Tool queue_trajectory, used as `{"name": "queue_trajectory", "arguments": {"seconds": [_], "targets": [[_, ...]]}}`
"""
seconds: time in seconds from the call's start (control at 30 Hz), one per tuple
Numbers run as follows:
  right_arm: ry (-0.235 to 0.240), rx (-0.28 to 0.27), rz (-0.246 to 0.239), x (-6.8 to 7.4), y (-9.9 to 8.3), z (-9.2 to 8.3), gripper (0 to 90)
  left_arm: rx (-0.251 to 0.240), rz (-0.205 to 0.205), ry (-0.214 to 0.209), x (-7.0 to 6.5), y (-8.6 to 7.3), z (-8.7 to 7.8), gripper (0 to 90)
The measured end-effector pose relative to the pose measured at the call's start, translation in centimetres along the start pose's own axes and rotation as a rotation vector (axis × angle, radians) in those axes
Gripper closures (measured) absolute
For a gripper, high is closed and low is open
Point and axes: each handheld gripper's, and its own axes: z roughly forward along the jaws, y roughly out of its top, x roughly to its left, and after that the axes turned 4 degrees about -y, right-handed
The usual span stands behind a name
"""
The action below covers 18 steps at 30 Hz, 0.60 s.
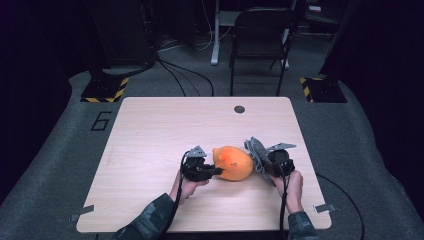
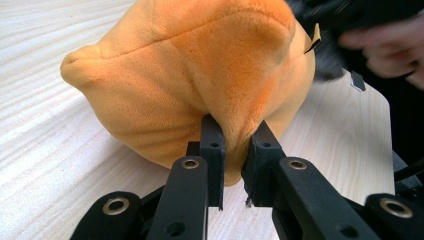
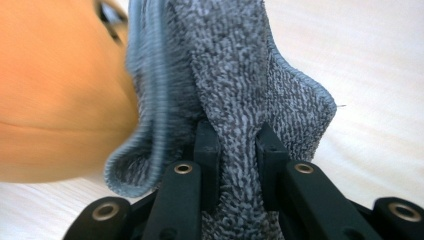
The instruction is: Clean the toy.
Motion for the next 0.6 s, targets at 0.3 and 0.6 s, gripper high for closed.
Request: {"name": "queue_trajectory", "arguments": {"seconds": [0.3,0.6], "targets": [[0.182,-0.279,-0.045,4.1,2.9,-7.6,76.9,0.0,0.016,0.003,-0.1,0.0,0.1,80.4],[0.192,-0.201,-0.179,9.0,2.5,-4.3,76.3,0.007,0.005,0.004,0.0,-0.1,0.2,80.4]]}}
